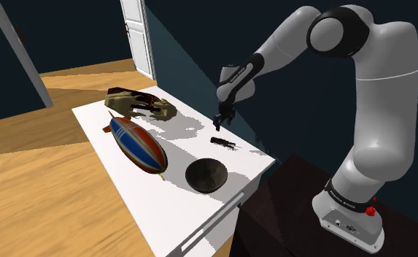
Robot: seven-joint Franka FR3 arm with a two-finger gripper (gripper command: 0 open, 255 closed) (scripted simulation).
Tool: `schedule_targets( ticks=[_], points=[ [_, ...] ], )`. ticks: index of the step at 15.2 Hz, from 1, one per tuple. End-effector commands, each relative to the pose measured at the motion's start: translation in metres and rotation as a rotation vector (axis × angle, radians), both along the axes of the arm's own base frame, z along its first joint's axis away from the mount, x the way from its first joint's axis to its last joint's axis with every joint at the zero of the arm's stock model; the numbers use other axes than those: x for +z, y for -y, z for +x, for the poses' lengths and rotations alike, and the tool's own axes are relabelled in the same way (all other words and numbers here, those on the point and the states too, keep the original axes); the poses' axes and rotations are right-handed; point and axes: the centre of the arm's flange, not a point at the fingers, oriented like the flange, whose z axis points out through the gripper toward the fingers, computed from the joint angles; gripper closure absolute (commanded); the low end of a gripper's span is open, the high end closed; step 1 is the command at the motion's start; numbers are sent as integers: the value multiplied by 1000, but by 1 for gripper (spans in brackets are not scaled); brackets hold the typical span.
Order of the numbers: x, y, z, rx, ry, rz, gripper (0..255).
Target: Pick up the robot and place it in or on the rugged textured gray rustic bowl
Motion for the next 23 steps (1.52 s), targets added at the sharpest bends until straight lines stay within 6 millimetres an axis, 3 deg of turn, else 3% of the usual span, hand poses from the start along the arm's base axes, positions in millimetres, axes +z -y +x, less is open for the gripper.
schedule_targets(
  ticks=[1, 7, 15, 22, 23],
  points=[
    [-19, -11, 18, -23, -25, -11, 0],
    [-77, -41, 70, -85, -97, -42, 0],
    [-117, -40, 67, -85, -97, -42, 0],
    [-117, -40, 67, -85, -97, -42, 0],
    [-119, -42, 69, -85, -97, -42, 255]
  ],
)
